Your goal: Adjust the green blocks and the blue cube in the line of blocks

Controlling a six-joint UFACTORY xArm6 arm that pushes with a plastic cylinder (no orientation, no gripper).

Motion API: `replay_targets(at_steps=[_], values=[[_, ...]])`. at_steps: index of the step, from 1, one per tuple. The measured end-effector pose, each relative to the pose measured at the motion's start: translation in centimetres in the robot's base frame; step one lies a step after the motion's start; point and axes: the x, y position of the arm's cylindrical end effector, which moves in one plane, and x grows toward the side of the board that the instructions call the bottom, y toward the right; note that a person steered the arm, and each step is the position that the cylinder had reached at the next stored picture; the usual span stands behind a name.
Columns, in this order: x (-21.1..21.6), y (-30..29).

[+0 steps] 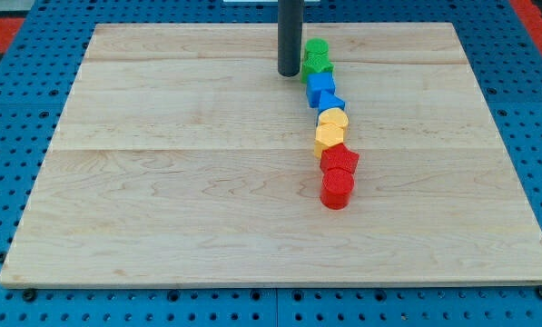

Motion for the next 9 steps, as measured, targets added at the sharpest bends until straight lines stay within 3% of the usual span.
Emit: replay_targets(at_steps=[3, 5, 9], values=[[-0.2, -1.7], [0.6, 1.8], [-3.3, 1.8]])
